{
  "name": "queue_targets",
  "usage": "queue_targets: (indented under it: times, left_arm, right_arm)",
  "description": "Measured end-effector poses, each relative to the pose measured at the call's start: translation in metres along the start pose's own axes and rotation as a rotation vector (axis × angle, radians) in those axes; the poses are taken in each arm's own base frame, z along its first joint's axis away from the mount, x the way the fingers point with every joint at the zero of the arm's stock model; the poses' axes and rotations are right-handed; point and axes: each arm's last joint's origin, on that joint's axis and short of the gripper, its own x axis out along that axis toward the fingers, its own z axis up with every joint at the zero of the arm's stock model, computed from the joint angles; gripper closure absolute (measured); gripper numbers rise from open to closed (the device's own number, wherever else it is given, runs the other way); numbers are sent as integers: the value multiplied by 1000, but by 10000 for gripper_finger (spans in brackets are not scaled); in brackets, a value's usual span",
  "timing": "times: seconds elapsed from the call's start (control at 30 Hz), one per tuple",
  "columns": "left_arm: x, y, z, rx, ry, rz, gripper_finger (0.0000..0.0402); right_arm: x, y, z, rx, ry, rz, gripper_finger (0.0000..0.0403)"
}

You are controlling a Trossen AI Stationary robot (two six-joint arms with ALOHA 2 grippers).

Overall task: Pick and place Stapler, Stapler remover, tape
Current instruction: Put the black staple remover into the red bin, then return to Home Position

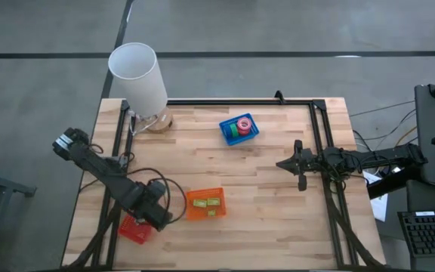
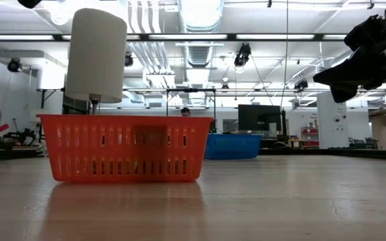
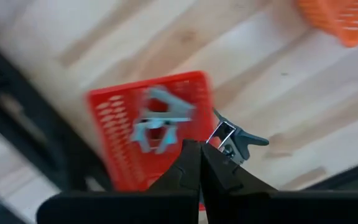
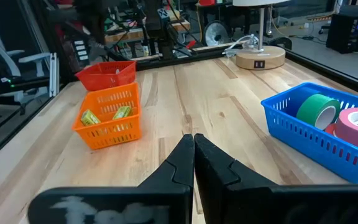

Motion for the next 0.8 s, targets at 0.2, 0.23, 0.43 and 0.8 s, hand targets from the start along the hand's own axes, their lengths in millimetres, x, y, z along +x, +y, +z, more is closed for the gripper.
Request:
queue_targets:
  times: [0.2,0.23,0.43,0.8]
  left_arm:
    - [-2,19,0,13,13,66,396]
    - [2,21,-1,12,34,71,396]
    - [31,25,-7,47,168,83,399]
    - [48,33,-7,3,207,122,306]
  right_arm:
    - [0,0,0,0,0,0,394]
    - [0,0,0,0,0,0,394]
    - [0,0,0,0,0,0,394]
    - [0,0,0,0,1,0,394]
